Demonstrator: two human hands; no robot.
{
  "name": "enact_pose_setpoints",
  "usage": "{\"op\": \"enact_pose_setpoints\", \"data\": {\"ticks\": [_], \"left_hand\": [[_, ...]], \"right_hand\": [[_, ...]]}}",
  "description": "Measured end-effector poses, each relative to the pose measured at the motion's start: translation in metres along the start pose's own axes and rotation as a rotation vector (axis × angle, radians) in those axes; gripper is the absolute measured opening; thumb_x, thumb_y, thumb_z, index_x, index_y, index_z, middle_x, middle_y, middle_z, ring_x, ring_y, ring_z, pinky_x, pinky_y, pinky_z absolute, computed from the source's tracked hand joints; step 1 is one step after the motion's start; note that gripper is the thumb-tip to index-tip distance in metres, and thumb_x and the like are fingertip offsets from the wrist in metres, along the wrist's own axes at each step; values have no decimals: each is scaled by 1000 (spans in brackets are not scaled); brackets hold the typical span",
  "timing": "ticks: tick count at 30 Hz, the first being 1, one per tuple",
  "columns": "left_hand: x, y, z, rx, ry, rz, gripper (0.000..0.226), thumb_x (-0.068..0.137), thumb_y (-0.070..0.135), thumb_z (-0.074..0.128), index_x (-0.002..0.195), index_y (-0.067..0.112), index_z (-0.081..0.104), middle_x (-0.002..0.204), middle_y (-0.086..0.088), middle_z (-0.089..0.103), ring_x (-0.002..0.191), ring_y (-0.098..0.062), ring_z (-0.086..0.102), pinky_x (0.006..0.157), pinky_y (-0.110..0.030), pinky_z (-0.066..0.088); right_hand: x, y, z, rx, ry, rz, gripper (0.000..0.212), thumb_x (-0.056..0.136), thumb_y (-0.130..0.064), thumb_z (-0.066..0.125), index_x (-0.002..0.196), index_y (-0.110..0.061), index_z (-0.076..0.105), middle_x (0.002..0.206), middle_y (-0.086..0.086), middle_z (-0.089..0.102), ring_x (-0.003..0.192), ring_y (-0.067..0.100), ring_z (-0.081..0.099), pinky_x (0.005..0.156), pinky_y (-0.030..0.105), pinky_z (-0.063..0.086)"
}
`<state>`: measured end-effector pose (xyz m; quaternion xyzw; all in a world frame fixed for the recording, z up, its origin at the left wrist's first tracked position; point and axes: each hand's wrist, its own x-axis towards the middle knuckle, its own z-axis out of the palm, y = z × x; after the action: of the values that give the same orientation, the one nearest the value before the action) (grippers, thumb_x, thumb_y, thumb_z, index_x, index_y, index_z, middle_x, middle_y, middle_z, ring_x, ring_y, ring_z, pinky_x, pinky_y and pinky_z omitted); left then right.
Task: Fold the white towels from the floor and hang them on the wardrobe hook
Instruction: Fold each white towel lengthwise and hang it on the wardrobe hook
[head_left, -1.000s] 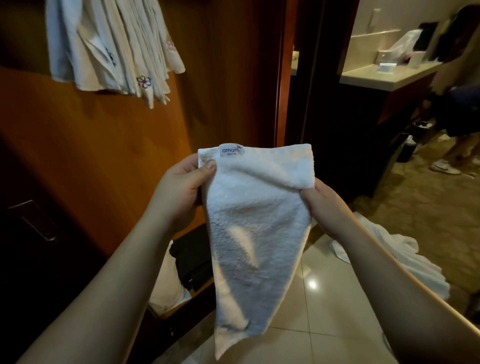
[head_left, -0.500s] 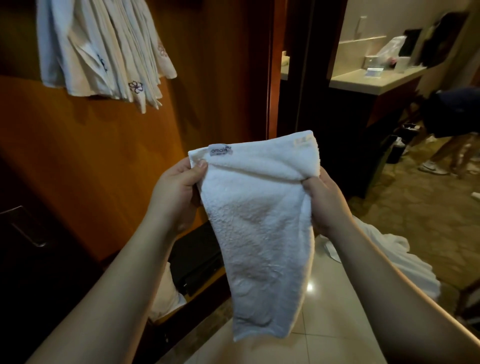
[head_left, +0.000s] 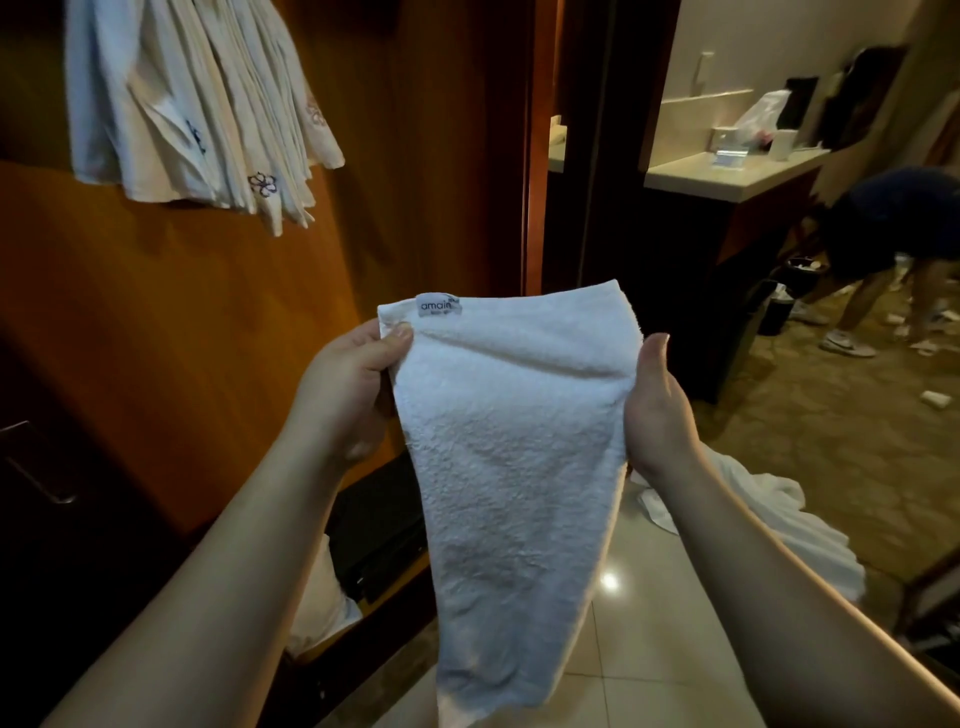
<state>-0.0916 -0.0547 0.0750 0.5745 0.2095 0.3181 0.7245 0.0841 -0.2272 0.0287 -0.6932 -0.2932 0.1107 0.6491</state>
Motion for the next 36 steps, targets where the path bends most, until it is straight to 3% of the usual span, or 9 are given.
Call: {"op": "enact_pose_setpoints", "data": {"ticks": [5,10,12,17,20,23,25,28,36], "left_hand": [[1,4,-1,8,-3,14,26,103,13,47,116,10,69,106,-13,76,95,-26,73,82,-39,55],[0,4,2,44,-16,63,26,103,14,47,110,13,71,97,-6,76,87,-22,72,75,-36,55],[1,6,1,66,-17,59,26,103,14,47,110,13,72,95,-8,74,84,-24,69,73,-37,50],[2,4,1,118,-26,73,26,102,13,47,108,13,72,95,-16,65,85,-31,55,65,-37,40],[1,1,3,105,-17,78,28,102,14,48,102,17,75,87,-8,67,82,-29,55,64,-36,40],[1,-1,4,92,-26,55,28,102,14,50,101,18,77,87,-5,72,75,-23,65,63,-34,44],[2,-3,4,70,-27,24,26,101,15,50,106,16,76,94,-7,76,80,-21,71,67,-34,50],[1,-7,7,23,-31,-24,27,101,15,50,117,11,71,105,-11,76,89,-25,73,71,-35,57],[-1,-6,11,44,-120,-7,39,103,12,46,94,23,82,93,-5,78,79,-18,75,59,-25,58]], "right_hand": [[8,0,-7,-107,84,-80,27,87,-74,37,87,-58,59,87,-27,66,72,-9,63,59,26,43],[18,9,-17,36,38,-93,40,67,-80,70,85,-44,66,92,-4,75,81,20,75,64,38,61],[21,8,-23,22,-17,-104,47,61,-82,73,88,-45,68,95,-4,76,83,20,76,70,42,62],[23,8,-31,-211,-21,-226,30,72,-85,55,89,-61,63,91,-26,71,76,-2,69,60,17,52],[20,15,-28,-199,88,-278,39,79,-80,52,91,-45,64,90,-11,70,73,8,67,58,27,50],[18,22,-25,-193,138,-288,42,80,-82,50,86,-42,62,86,-11,66,67,3,62,53,18,44],[17,29,-25,-222,116,-251,54,79,-90,38,86,-42,62,86,-9,66,71,2,62,55,20,46],[14,44,-25,-319,124,-243,79,84,-90,18,86,-24,62,80,1,64,70,-2,59,54,19,40],[16,58,-21,-349,174,-246,61,92,-75,29,68,-22,48,69,-2,49,62,5,48,53,31,33]]}}
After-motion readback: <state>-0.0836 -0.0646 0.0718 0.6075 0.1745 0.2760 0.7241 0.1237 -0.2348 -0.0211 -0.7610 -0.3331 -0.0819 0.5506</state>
